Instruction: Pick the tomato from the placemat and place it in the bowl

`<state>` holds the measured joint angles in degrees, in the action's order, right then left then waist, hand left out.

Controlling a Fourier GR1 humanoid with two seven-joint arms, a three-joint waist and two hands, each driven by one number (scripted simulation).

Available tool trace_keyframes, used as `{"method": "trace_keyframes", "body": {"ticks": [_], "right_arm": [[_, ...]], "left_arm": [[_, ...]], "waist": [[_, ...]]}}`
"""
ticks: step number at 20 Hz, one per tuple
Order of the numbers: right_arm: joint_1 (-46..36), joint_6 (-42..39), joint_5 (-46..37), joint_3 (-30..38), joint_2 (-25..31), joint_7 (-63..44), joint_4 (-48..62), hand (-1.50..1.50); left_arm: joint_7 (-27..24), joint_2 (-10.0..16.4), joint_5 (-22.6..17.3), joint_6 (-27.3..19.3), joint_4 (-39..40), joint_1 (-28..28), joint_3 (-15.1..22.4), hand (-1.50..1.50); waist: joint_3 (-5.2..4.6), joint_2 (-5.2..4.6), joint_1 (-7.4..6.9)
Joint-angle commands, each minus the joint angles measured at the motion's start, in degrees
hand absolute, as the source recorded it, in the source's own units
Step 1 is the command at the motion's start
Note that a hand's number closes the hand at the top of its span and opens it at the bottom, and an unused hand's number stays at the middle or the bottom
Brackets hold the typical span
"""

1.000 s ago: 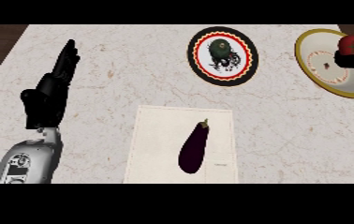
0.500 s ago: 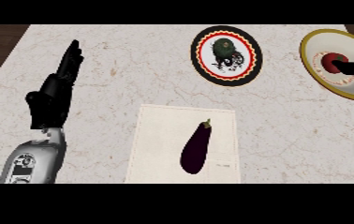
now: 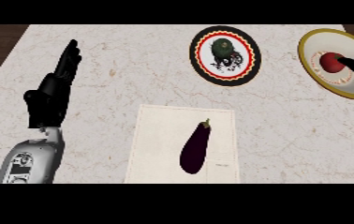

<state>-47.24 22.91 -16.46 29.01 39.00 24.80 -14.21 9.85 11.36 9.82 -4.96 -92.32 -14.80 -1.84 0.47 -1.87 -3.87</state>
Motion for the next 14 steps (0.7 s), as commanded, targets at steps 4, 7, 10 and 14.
{"method": "trace_keyframes", "body": {"ticks": [4,7,10,14], "right_arm": [[3.06,-9.31,5.59,5.63,4.34,5.74,3.02,-1.5],[7.19,-14.89,8.57,8.13,5.72,10.56,2.71,-1.5],[8.07,-20.36,10.67,9.21,6.34,11.02,2.47,-1.5],[12.46,-28.09,11.55,9.13,7.65,15.52,2.37,-1.5]], "left_arm": [[-1.47,1.09,-0.88,0.42,0.65,1.28,-2.09,0.0],[0.37,0.5,-0.89,0.6,-0.26,1.09,-1.43,0.0],[1.79,1.04,-0.06,0.37,1.0,-0.86,-1.9,0.0],[-0.21,-0.37,0.87,-1.07,1.54,0.52,-1.6,0.0]], "waist": [[-0.13,0.56,1.21],[-0.17,1.08,2.27],[-0.27,1.32,2.87],[-0.29,1.38,3.01]]}}
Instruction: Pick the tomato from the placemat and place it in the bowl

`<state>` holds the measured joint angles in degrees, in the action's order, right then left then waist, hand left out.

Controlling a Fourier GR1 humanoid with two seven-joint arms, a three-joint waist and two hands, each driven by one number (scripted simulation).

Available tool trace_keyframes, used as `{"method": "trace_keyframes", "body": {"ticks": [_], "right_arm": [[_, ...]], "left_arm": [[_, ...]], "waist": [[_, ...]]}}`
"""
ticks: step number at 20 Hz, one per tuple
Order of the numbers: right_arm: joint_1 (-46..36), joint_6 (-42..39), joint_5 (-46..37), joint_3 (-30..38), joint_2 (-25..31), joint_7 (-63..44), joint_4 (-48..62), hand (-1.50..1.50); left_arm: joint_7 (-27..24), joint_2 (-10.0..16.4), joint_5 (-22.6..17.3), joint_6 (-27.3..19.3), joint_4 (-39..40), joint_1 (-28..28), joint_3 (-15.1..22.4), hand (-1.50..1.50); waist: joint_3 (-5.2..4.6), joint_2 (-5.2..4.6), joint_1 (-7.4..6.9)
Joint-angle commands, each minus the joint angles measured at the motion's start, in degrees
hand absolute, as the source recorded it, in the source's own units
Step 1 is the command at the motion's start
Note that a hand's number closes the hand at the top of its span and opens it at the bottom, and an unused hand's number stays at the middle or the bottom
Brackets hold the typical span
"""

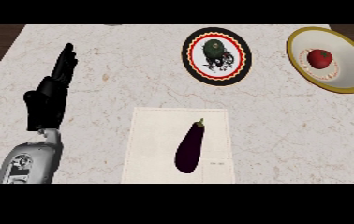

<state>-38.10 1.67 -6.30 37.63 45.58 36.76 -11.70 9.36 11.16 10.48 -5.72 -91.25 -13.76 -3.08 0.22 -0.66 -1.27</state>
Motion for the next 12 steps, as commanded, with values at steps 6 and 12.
{"method": "trace_keyframes", "body": {"ticks": [6,12], "right_arm": [[8.67,-10.3,3.1,-0.24,-0.46,7.66,-2.05,-1.5],[10.26,-10.98,4.2,-2.1,-1.47,8.1,-3.7,-1.5]], "left_arm": [[2.02,-0.26,-0.11,0.63,-4.86,3.94,-0.23,0.0],[0.59,-2.39,2.67,-1.04,-2.81,2.71,1.33,0.0]], "waist": [[-0.13,0.54,0.61],[-0.14,0.49,0.78]]}}
